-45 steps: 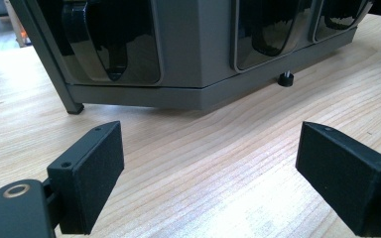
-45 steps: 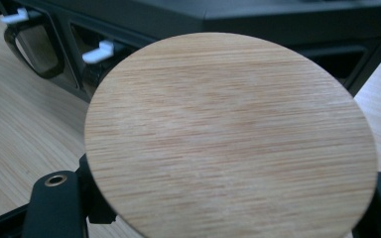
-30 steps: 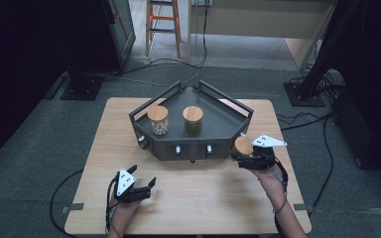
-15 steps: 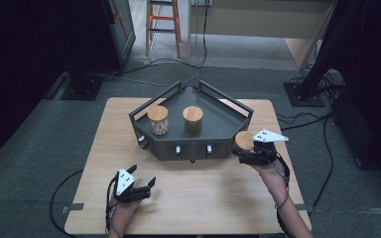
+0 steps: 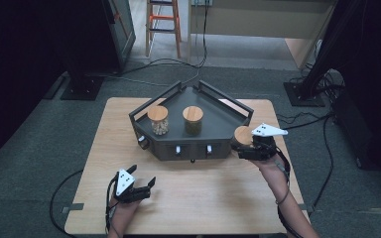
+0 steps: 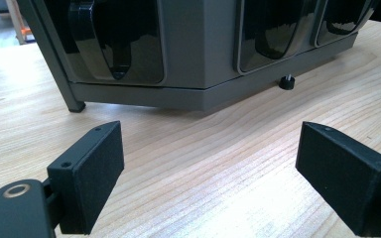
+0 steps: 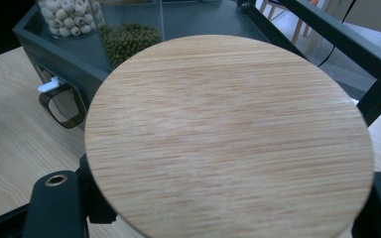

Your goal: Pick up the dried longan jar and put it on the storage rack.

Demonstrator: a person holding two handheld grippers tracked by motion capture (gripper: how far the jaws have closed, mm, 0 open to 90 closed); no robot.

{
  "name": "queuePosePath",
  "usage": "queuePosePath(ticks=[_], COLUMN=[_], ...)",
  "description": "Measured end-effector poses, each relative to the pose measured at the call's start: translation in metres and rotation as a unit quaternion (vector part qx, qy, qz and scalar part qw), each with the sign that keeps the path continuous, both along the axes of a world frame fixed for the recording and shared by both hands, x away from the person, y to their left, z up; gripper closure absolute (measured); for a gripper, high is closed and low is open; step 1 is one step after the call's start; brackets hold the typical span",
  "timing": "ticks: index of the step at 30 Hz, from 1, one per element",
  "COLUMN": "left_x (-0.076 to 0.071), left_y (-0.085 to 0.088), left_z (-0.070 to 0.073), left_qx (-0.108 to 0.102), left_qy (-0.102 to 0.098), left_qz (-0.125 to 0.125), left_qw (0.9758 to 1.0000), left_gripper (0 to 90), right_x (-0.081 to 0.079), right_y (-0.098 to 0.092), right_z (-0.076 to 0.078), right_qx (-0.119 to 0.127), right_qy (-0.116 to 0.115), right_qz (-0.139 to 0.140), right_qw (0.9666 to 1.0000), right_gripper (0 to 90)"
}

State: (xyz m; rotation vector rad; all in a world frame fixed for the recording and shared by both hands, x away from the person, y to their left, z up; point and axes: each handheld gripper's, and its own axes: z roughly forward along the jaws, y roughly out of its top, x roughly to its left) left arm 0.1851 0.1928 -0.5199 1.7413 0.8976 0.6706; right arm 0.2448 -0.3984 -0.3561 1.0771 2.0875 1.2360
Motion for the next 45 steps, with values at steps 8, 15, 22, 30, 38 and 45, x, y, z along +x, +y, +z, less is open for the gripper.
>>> queuePosePath(ticks=[8, 15, 22, 30, 38, 45], left_x=[0.000, 0.000, -0.001, 0.000, 0.000, 0.000], left_y=[-0.003, -0.002, -0.003, -0.002, -0.002, -0.002], left_z=[0.001, 0.001, 0.001, 0.001, 0.001, 0.001], left_qx=[0.008, 0.008, 0.008, 0.008, 0.007, 0.007], left_qy=[-0.002, -0.001, -0.002, -0.001, -0.001, -0.001], left_qz=[-0.001, 0.000, -0.001, -0.001, -0.001, -0.001], left_qw=[1.0000, 1.0000, 1.0000, 1.0000, 1.0000, 1.0000], left_gripper=[11.4, 11.4, 11.4, 11.4, 11.4, 11.4], right_x=[0.006, 0.010, 0.013, 0.018, 0.029, 0.038], right_y=[0.002, 0.005, 0.007, 0.011, 0.014, 0.018], right_z=[0.009, 0.013, 0.018, 0.023, 0.022, 0.024], right_qx=[-0.001, 0.001, -0.002, -0.004, -0.002, -0.001], right_qy=[0.001, 0.001, -0.001, -0.001, -0.007, -0.004], right_qz=[-0.001, 0.000, 0.002, 0.001, 0.007, 0.006], right_qw=[1.0000, 1.0000, 1.0000, 1.0000, 1.0000, 1.0000], right_gripper=[25.3, 25.3, 25.4, 25.4, 25.4, 25.4])
